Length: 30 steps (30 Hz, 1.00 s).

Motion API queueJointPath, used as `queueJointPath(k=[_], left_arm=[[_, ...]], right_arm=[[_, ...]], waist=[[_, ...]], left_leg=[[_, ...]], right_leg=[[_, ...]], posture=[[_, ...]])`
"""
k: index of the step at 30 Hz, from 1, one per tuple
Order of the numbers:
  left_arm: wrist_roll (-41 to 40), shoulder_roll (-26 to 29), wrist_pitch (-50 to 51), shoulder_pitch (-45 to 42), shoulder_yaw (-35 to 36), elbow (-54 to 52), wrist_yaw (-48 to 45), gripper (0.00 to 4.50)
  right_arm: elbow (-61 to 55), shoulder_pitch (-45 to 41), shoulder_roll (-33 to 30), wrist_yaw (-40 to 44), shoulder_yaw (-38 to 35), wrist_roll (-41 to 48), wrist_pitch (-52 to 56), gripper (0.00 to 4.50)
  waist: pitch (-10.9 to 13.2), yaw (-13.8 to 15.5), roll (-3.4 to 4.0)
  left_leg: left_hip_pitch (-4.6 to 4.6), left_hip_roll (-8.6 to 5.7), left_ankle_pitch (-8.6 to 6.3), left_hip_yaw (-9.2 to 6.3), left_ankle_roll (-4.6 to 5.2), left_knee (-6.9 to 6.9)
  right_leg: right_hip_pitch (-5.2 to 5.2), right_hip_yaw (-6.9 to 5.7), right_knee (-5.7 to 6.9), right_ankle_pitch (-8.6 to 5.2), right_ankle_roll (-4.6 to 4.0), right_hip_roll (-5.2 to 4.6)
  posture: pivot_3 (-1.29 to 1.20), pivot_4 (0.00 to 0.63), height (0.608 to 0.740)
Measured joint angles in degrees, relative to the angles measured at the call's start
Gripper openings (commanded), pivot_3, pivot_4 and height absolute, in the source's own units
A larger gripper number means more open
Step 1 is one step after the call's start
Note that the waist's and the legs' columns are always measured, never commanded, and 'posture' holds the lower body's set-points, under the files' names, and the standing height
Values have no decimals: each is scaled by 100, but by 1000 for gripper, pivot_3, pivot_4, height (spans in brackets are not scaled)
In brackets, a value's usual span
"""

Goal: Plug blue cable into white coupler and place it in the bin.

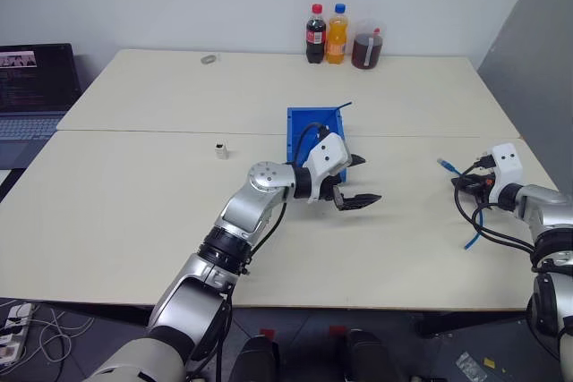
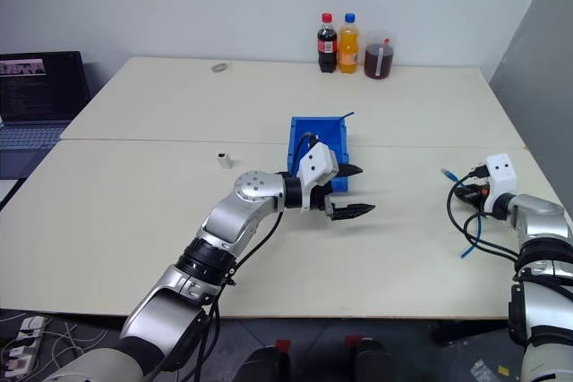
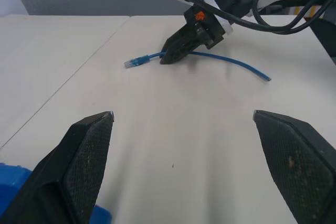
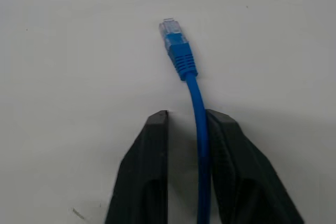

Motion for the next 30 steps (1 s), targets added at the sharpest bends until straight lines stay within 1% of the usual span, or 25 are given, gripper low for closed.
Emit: queueJointPath(k=[1,4,8,9,10,12,14,18,20,22,26,30], left_arm=[[15,-7,-9,0,22,0,19,4500],[23,-5,-23,0,37,0,16,4500],[5,14,-14,2,72,-57,-14,4500],[-9,23,-1,14,75,-121,-25,4500],[-46,80,29,67,85,-309,-59,4500],[-88,228,53,159,162,-519,-108,4500],[-154,384,124,277,266,-718,-135,4500],[-244,625,161,466,310,-980,-307,4500],[-287,742,125,587,309,-1067,-451,4500],[-285,916,14,719,291,-1087,-658,4500],[-279,979,-146,765,291,-1087,-841,4500],[-262,1007,-258,765,290,-1062,-905,4500]], right_arm=[[11,1,0,-3,25,-37,-68,55],[-15,22,-6,16,51,-59,-124,55],[-525,291,-66,211,76,-46,-27,55],[-761,414,-108,292,118,-52,-13,55],[-1321,761,-229,517,249,-106,-126,55],[-2005,1127,-406,827,423,-152,-350,55],[-2720,1348,-542,1141,474,-92,-358,55],[-3986,1383,-644,1669,474,264,-11,55],[-4459,1382,-644,1890,565,411,173,55],[-4942,1383,-641,2188,805,524,355,55],[-5298,1305,-599,2460,1139,571,523,55],[-5331,1258,-552,2570,1311,566,523,55]], waist=[[0,2,0],[0,5,0],[0,4,1],[0,5,1],[0,9,2],[0,9,11],[4,-21,18],[5,-19,20],[5,0,20],[5,5,20],[6,53,19],[6,80,19]], left_leg=[[0,0,0,0,0,0],[0,-1,0,0,0,1],[-3,-1,0,-1,-1,-1],[-7,-1,0,-2,-1,-2],[-10,-1,0,-5,-1,-2],[-10,-3,0,-3,-1,-3],[-5,-4,0,-1,-1,-3],[6,-2,0,-10,-1,-2],[5,-2,0,-12,-1,-2],[3,-2,0,-10,-1,0],[-8,-4,0,-9,-1,6],[-9,-4,0,-9,-1,5]], right_leg=[[0,0,0,0,1,-1],[0,0,0,1,2,-1],[-3,0,0,1,2,-1],[-6,-1,0,1,2,-1],[-8,-3,0,1,2,-1],[-9,-2,1,1,2,-4],[-10,1,3,1,2,-5],[-6,-3,14,1,4,0],[-5,-5,16,1,4,1],[-6,-5,14,1,3,0],[-7,-8,9,1,4,-4],[-8,-9,7,2,3,-4]], posture=[[0,150,740],[0,150,740],[0,150,740],[0,150,740],[0,150,740],[0,150,740],[0,150,740],[0,150,740],[0,150,740],[0,150,740],[0,150,740],[0,150,740]])
